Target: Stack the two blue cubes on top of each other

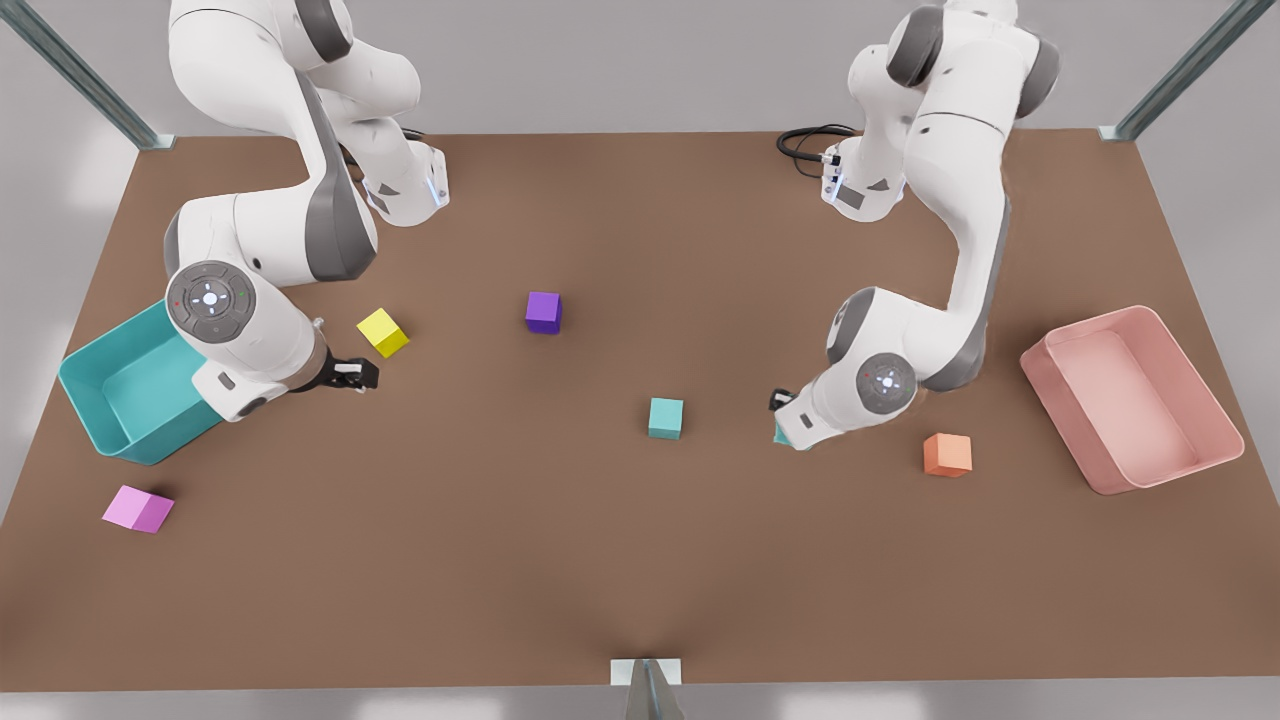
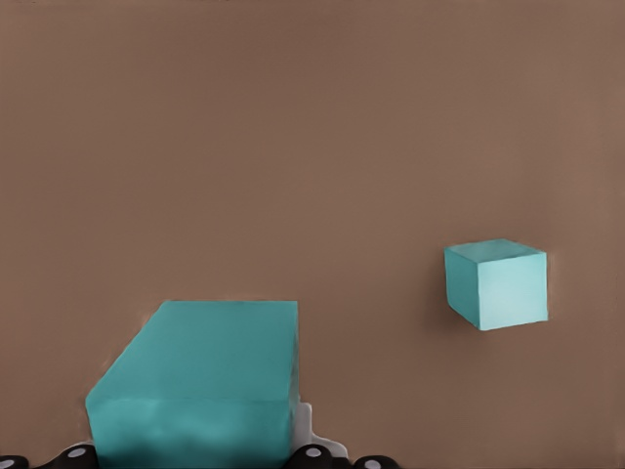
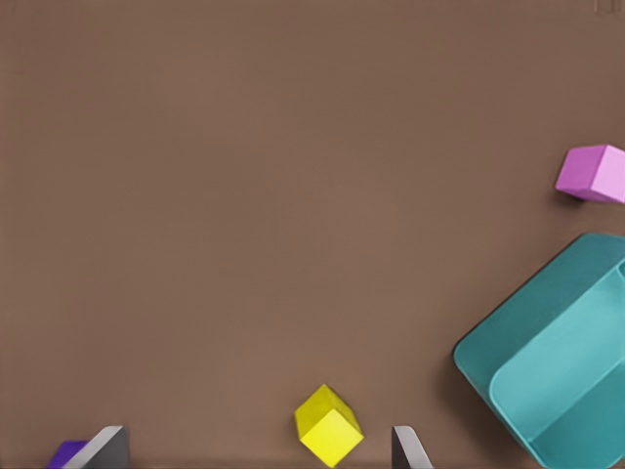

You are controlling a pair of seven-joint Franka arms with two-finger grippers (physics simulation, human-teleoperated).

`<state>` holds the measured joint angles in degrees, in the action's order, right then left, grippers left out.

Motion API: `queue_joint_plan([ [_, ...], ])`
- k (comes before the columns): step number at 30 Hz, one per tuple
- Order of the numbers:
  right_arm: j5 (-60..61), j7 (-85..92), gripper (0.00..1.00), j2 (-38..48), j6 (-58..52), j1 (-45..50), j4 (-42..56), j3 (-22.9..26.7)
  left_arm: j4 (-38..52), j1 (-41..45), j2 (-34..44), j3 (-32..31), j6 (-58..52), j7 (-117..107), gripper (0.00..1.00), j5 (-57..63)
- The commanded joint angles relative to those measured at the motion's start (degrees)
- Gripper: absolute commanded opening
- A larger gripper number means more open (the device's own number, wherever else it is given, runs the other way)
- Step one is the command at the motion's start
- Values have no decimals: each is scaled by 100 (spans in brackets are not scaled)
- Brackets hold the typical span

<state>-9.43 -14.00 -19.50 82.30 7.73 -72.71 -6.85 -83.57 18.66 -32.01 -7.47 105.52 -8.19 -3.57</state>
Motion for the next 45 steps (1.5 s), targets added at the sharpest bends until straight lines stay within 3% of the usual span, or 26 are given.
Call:
queue_joint_plan([
  [1, -6, 477, 100, 7, -4, 0, 3, -1, 623, 436, -534, -44, -419, -3962, 66, -3],
  [5, 2, 477, 100, 7, -4, 0, 3, -1, 878, 1087, -982, -44, -111, -4832, 66, -21],
  [22, -24, 477, 100, 7, -4, 9, -24, 8, 1115, 1316, -1501, -176, 311, -4955, 66, -29],
  [23, -24, 477, 100, 7, -4, 9, -15, -1, 1115, 1316, -1501, -185, 328, -4947, 88, -29],
  [24, -24, 477, 100, 7, -4, 9, -24, -1, 1115, 1316, -1510, -176, 364, -4947, 100, -29],
  [35, -15, 477, 100, 7, -4, 9, -15, -1, 1133, 1272, -1404, -176, 302, -4955, 100, -47],
  [41, 20, 1321, 100, 499, -74, -255, -24, 26, 1317, 1131, -1150, -176, -400, -4938, 100, -65],
  [43, 81, 1338, 100, 587, -153, -255, -24, 26, 1440, 280, -52, -88, -2368, -4175, 100, 84],
  [45, 81, 1330, 100, 596, -171, -255, -24, 26, 2319, -976, 169, -70, -3564, -1375, 100, 453],
])
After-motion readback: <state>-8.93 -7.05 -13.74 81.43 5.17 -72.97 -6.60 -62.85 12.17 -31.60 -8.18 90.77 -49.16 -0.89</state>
